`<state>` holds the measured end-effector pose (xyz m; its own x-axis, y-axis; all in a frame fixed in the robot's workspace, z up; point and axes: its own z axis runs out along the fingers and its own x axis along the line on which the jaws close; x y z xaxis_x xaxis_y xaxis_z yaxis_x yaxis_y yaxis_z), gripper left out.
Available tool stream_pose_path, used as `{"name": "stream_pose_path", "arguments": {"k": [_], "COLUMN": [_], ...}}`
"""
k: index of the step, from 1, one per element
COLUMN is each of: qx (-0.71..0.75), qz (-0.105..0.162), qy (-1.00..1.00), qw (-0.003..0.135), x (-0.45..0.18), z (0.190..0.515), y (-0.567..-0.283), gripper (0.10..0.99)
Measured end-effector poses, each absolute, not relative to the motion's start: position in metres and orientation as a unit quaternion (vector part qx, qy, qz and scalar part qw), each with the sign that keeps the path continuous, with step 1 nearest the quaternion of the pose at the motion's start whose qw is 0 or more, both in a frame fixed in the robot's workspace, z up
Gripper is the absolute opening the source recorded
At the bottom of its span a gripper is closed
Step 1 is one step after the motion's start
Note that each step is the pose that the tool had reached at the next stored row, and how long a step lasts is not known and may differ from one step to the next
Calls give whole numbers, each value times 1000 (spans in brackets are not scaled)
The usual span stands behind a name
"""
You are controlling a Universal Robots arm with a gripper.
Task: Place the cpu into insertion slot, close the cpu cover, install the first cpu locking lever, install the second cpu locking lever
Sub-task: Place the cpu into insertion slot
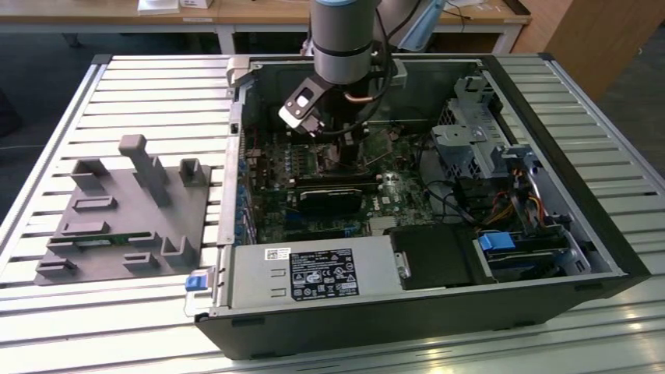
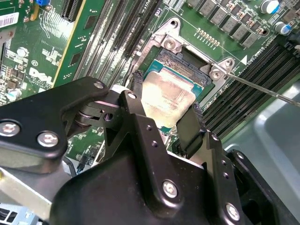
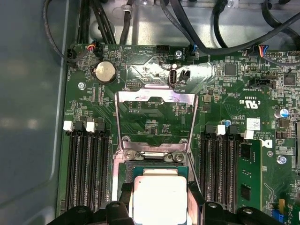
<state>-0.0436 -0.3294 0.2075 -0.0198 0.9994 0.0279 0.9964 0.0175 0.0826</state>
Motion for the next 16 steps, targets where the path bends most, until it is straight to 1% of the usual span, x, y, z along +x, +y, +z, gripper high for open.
{"name": "stream_pose_path", "arguments": {"k": [3,16], "qx": [700,701], "qz": [34,34], "qy": [713,713], "qw": [14,13], "x": [-44,-43], "z": [201,196], "y": [-328,-328], "gripper": [541,541]}}
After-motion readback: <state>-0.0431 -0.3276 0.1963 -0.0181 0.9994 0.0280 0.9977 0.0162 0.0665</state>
